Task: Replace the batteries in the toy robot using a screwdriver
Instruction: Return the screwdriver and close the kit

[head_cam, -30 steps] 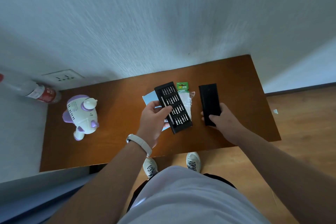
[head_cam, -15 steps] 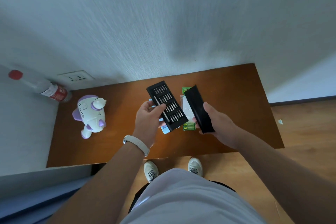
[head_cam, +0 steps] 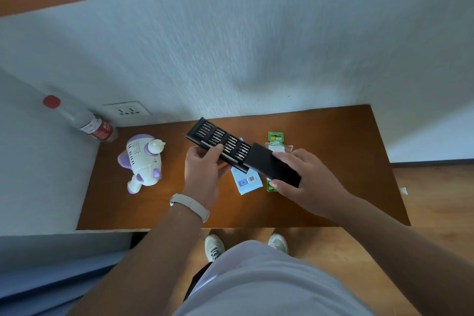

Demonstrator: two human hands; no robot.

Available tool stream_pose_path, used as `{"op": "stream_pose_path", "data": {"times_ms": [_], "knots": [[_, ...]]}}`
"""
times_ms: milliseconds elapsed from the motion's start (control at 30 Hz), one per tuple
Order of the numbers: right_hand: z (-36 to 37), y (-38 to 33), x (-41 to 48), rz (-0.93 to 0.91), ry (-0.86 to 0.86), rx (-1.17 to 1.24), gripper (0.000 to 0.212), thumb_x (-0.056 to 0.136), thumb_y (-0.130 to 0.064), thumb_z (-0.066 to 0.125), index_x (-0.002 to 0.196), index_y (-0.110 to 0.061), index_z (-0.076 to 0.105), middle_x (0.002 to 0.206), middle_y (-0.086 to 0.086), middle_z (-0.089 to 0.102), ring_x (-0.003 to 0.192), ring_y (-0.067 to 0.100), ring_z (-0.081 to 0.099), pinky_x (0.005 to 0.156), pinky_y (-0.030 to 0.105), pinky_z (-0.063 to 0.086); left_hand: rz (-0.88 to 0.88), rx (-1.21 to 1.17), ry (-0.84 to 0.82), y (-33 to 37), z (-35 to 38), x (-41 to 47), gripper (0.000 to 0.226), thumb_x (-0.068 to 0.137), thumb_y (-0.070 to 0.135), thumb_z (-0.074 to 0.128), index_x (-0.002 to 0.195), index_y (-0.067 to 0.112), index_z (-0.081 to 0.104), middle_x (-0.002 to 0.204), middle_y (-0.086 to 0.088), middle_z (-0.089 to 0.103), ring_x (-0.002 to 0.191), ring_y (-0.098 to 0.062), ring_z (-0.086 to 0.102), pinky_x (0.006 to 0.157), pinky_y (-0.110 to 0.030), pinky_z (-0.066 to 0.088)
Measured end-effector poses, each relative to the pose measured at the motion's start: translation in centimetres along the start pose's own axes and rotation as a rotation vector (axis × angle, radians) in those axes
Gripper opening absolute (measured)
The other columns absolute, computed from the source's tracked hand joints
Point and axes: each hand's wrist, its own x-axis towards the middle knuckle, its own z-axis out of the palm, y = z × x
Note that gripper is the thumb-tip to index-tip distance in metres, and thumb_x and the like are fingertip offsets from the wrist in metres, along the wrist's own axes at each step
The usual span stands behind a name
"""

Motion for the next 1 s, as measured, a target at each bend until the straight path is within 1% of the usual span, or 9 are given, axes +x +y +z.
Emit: {"op": "stream_pose_path", "data": {"times_ms": [133, 233, 333, 500, 567, 667, 900, 1000], "knots": [[0.0, 0.0, -0.3, -0.043, 0.003, -0.096, 0.072, 0.084, -0.072, 0.039, 0.147, -0.037, 0.034, 0.128, -0.009, 0.050, 0.103, 0.004, 0.040, 0.070, 0.009, 0.038, 0.007, -0.009, 0.008, 0.4, 0.0, -0.2, 0.022, 0.097, 0.015, 0.064, 0.117, 0.015, 0.054, 0.110, -0.008, 0.072, 0.094, -0.018, 0.076, 0.071, -0.033, 0.062], [0.0, 0.0, -0.5, -0.050, 0.001, -0.102, 0.072, 0.086, -0.070, 0.044, 0.149, -0.037, 0.034, 0.128, -0.008, 0.051, 0.104, 0.003, 0.040, 0.071, 0.010, 0.039, 0.020, 0.008, 0.006, 0.5, 0.0, -0.3, 0.022, 0.097, 0.015, 0.064, 0.115, 0.014, 0.054, 0.110, -0.009, 0.072, 0.095, -0.019, 0.075, 0.072, -0.034, 0.062], [-0.1, 0.0, -0.5, -0.059, -0.003, -0.094, 0.071, 0.088, -0.067, 0.048, 0.150, -0.037, 0.032, 0.130, -0.007, 0.051, 0.106, 0.004, 0.039, 0.073, 0.010, 0.040, 0.022, 0.011, 0.005, 0.6, -0.1, -0.4, 0.021, 0.097, 0.016, 0.064, 0.114, 0.015, 0.054, 0.109, -0.009, 0.072, 0.094, -0.017, 0.075, 0.070, -0.032, 0.061], [-0.2, -0.1, -0.6, -0.072, -0.006, -0.089, 0.071, 0.089, -0.064, 0.051, 0.151, -0.036, 0.032, 0.130, -0.004, 0.051, 0.106, 0.004, 0.038, 0.071, 0.011, 0.041, 0.007, -0.009, -0.007, 0.7, 0.1, -0.6, 0.020, 0.097, 0.015, 0.064, 0.113, 0.016, 0.054, 0.108, -0.009, 0.072, 0.093, -0.018, 0.076, 0.071, -0.034, 0.062], [-0.1, -0.2, -0.6, -0.068, -0.008, -0.082, 0.071, 0.090, -0.062, 0.053, 0.152, -0.036, 0.032, 0.131, -0.004, 0.051, 0.107, 0.005, 0.039, 0.072, 0.013, 0.045, -0.004, -0.016, -0.007, 0.7, 0.2, -0.8, 0.020, 0.097, 0.015, 0.064, 0.114, 0.016, 0.054, 0.108, -0.009, 0.072, 0.093, -0.018, 0.076, 0.070, -0.033, 0.061], [0.0, -0.2, -0.7, -0.076, -0.013, -0.088, 0.071, 0.090, -0.061, 0.055, 0.152, -0.035, 0.033, 0.129, -0.002, 0.053, 0.108, 0.006, 0.041, 0.073, 0.014, 0.046, -0.009, -0.005, -0.018, 0.6, 0.3, -1.1, 0.022, 0.098, 0.014, 0.063, 0.117, 0.015, 0.054, 0.110, -0.009, 0.072, 0.097, -0.022, 0.075, 0.069, -0.032, 0.061], [0.0, 0.0, -0.3, -0.099, -0.012, -0.126, 0.070, 0.091, -0.059, 0.056, 0.152, -0.032, 0.034, 0.129, 0.000, 0.053, 0.108, 0.011, 0.044, 0.071, 0.009, 0.034, -0.011, 0.043, -0.056, 0.4, 0.8, -1.5, 0.030, 0.098, 0.009, 0.061, 0.126, 0.011, 0.051, 0.120, -0.013, 0.068, 0.109, -0.030, 0.070, 0.075, -0.036, 0.062], [-0.3, -0.2, -0.2, -0.125, -0.019, -0.126, 0.070, 0.091, -0.057, 0.056, 0.152, -0.030, 0.036, 0.130, 0.002, 0.054, 0.110, 0.014, 0.046, 0.077, 0.017, 0.041, -0.005, 0.053, -0.082, 0.3, 1.1, -1.5, 0.031, 0.098, 0.007, 0.060, 0.127, 0.012, 0.050, 0.121, -0.013, 0.067, 0.111, -0.031, 0.069, 0.073, -0.035, 0.062]]}}
